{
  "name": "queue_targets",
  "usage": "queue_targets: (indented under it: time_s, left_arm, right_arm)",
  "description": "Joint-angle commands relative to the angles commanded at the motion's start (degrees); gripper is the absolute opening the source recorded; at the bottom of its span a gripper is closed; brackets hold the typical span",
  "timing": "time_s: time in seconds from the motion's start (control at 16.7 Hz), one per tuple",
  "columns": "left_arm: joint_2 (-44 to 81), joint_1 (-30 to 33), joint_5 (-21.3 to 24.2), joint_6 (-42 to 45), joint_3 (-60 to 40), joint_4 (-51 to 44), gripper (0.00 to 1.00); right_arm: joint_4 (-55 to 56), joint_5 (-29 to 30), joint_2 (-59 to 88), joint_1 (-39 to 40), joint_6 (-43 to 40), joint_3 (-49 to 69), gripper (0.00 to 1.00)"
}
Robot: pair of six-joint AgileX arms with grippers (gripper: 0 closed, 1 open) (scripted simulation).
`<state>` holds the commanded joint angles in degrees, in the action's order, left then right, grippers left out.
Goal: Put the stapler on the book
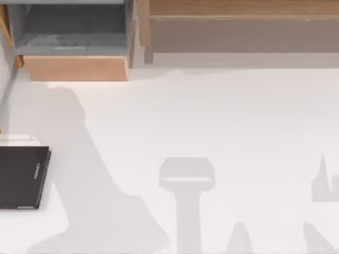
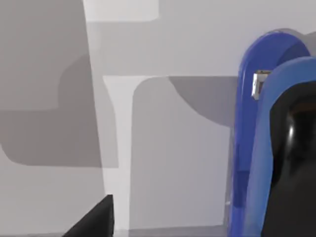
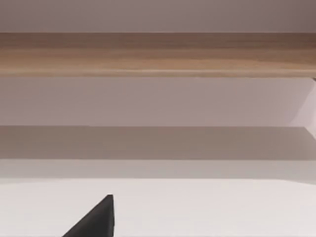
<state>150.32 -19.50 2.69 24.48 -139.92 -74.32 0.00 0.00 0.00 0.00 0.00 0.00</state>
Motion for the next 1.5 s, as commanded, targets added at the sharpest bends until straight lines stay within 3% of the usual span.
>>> queue_targets:
  time_s: [0.48,1.26,1.5]
  left_arm:
    - [2.0,0.7,0.0,-0.6,0.0,1.9,1.00]
    - [2.0,0.7,0.0,-0.6,0.0,1.9,0.02]
    - [2.0,0.7,0.0,-0.6,0.0,1.9,0.00]
  right_arm:
    - [0.0,0.0,0.0,0.0,0.0,0.0,1.00]
    - [0.0,0.0,0.0,0.0,0.0,0.0,1.00]
    - [0.0,0.0,0.0,0.0,0.0,0.0,1.00]
